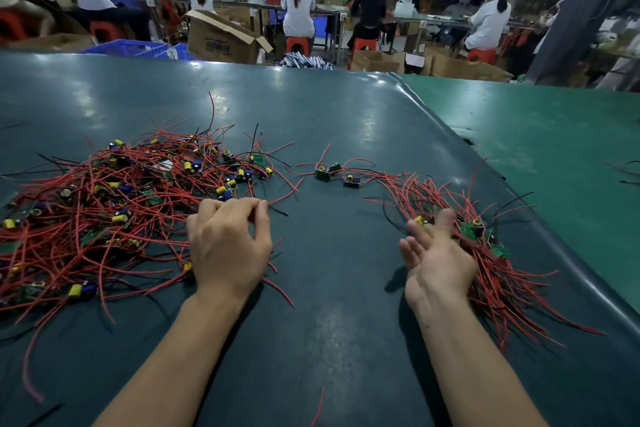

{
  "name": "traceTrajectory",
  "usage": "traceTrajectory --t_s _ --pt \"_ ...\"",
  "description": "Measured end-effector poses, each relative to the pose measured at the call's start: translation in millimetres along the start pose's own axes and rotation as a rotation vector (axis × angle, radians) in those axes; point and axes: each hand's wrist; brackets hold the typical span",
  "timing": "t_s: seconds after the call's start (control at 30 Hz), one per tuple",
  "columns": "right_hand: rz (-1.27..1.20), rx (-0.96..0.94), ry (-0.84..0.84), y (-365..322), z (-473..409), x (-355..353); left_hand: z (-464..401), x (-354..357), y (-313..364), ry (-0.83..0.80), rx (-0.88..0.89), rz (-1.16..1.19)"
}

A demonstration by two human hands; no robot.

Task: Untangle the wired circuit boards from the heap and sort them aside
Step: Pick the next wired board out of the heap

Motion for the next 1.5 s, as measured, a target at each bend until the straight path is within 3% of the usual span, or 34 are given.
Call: traceTrajectory --t_s 0.3,0.57,0.73,0.9,1.07,1.2,1.33,1.5 --pt "0.243 0.113 -0.194 4.5 3.9 1.3 -2.9 -2.1 -8.2 -0.3 -0.225 -0.452" --pt "0.222 0.057 -0.267 7.1 2.3 5.6 -4.6 -6.6 -12.3 -0.315 -0.286 -0.429" --pt "0.143 0.144 -0.317 0.6 -0.2 4.1 -6.3 -9.4 -18.1 -0.361 -0.288 -0.427" --pt "0.355 0.149 -0.463 0.3 9.9 4.8 -5.9 -11.8 -19.8 -0.228 -0.27 -0.279" --pt "0.433 0.094 -0.476 3.3 12.6 4.6 -8.3 -15.9 -11.9 0.129 -0.027 -0.024" --pt "0.391 0.227 -0.663 7.8 23.8 6.3 -4.6 -15.8 1.7 0.288 0.253 0.17" --pt "0.371 0.354 -0.845 15.3 36.0 8.8 4.7 -13.8 17.7 0.145 0.481 0.426" --pt "0.257 0.377 -0.89 22.8 38.9 8.2 15.3 -6.5 29.7 -0.119 0.593 0.578"
Point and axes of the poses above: each hand's wrist, its own z-axis away from the middle knuckle, its own x-axis out of the palm, y = z × x, and after that the axes turned 9 degrees about -z, right-handed
